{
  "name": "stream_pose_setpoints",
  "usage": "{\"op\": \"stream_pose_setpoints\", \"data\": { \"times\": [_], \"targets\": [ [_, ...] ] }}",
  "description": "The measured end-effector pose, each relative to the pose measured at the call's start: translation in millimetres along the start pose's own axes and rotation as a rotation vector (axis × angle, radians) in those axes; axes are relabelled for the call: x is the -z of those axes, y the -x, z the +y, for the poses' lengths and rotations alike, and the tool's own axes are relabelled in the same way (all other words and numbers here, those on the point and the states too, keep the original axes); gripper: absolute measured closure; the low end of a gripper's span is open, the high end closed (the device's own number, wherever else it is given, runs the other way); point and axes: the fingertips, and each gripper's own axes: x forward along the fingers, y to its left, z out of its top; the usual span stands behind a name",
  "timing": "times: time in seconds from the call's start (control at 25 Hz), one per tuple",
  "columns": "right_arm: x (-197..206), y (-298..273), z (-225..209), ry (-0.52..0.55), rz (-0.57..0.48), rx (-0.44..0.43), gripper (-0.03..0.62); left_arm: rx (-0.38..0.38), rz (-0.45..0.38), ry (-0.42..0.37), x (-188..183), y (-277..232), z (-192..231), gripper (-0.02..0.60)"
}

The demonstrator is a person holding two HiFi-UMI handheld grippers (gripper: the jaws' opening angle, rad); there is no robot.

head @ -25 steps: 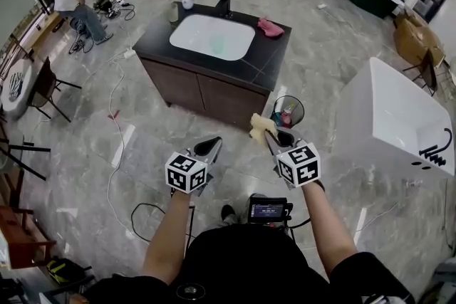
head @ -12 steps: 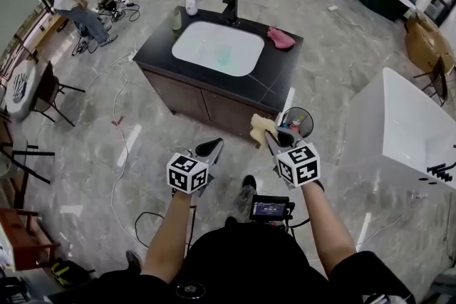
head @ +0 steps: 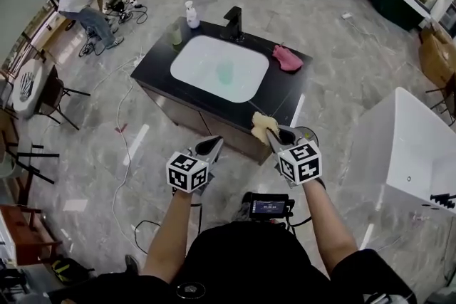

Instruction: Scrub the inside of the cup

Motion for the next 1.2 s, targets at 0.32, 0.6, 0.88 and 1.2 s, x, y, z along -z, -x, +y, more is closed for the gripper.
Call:
{"op": "stream_pose_setpoints", "data": {
  "times": [0.32,0.6,0.88,1.2],
  "targets": [
    [-10,-35,-32,-0.001,0.013,-0.043,0.549,-0.062,0.005,0.039,-10,-28,29,0.581],
    [-17,-74,-52,-0.008,0.034,-0.045,0.550,-0.062,0.007,0.060,-19,-55,66,0.581],
    [-40,-123,-79,-0.028,0.045,-0.003,0.549,-0.008,0.016,0.054,-45,-98,117,0.581],
    [-91,-197,-103,-0.071,0.048,0.076,0.549,0.079,0.050,0.018,-96,-138,199,0.581]
  ]
}}
